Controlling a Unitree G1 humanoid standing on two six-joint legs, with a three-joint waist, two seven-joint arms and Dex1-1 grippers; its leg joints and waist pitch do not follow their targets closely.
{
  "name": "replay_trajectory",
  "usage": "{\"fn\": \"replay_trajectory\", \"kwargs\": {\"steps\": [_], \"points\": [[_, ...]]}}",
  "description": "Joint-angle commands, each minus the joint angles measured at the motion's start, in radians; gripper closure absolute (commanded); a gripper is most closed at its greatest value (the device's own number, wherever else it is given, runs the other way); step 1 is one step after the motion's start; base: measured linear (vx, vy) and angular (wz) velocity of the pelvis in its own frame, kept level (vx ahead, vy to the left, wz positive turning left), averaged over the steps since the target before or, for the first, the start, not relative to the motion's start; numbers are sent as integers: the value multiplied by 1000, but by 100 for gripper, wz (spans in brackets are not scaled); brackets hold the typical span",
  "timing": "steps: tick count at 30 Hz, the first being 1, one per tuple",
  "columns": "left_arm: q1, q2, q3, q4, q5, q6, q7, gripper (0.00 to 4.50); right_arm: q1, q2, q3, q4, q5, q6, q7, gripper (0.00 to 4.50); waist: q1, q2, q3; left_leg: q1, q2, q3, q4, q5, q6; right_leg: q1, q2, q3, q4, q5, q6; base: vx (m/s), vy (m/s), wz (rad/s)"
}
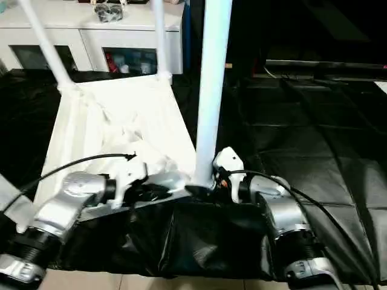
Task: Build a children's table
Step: Rotate leg to tighten
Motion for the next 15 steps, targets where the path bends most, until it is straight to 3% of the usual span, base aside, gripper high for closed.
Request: {"fn": "replay_trajectory", "kwargs": {"steps": [1, 5, 6, 11, 15], "points": [[-22, -2, -31, -6, -12, -16, -44, 450, 5, 4, 42, -4, 6, 17, 43, 110, 2, -9, -58, -8, -14, 27, -60, -217, 89, 67, -11, 10, -53, -251, -225, 0, 0, 0], [-33, 9, -31, 10, -16, -21, -61, 450, -1, 2, 48, -1, 4, 17, 59, 147, 3, -10, -58, -7, -14, 26, -61, -222, 77, 67, -12, 11, -54, -271, -215, 0, 0, 0], [-34, 9, -31, 11, -16, -21, -61, 450, -1, 2, 48, -1, 4, 18, 61, 147, 3, -15, -58, -7, -15, 27, -60, -220, 77, 67, -12, 11, -54, -270, -215, 0, 0, 0], [-30, -11, -26, 5, -7, -26, -12, 450, 12, 28, 40, -5, 11, 19, 30, 183, 5, -12, -59, -8, -14, 26, -60, -206, 77, 67, -12, 12, -52, -251, -218, 0, 0, 0], [-17, -71, -18, -4, 27, -15, 128, 450, 26, 110, -5, 29, -5, -18, -149, 187, 2, -15, -54, -8, -17, 23, -65, -242, 51, 66, -15, 11, -63, -353, -179, 0, 0, 0]]}}
